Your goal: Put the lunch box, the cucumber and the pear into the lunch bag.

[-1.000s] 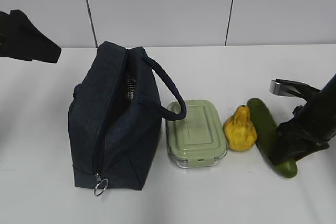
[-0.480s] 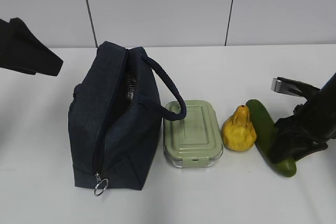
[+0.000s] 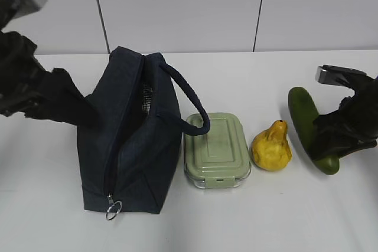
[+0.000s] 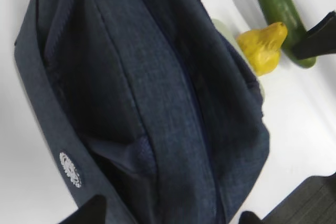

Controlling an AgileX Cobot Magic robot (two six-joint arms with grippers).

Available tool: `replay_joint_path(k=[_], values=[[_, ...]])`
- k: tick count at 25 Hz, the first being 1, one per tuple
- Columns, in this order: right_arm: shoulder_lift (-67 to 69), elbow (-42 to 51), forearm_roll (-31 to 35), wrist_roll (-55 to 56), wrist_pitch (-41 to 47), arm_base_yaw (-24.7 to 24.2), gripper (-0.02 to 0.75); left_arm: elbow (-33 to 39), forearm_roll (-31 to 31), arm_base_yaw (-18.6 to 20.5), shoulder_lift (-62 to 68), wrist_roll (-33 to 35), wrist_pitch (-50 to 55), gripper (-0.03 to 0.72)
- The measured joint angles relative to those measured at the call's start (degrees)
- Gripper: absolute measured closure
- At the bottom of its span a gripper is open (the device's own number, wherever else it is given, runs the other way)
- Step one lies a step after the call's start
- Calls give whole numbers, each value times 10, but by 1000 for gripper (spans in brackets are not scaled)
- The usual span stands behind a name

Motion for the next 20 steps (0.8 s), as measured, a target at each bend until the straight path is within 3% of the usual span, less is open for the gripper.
replay_joint_path(k=[3,5,6,9,11,15,20], values=[[-10,0,-2,0,-3,0,442,0,7,-13,34,-9,-20,249],[-21,0,-3,4,-5,0,443,0,10,-15,55,-13,-27,290],[-30,0,-3,6,-7,0,444,0,13,-15,65,-14,-30,335],[-61,1,19,3,-11,0,444,2,18,-15,78,-15,-36,567],[-92,1,85,-39,-9,0,444,2,18,-15,78,-14,-41,647],[-142,1,284,-147,35,19,444,2,18,-16,72,-14,-57,683],[-152,1,482,-234,62,116,444,2,20,-16,58,-14,-68,687]])
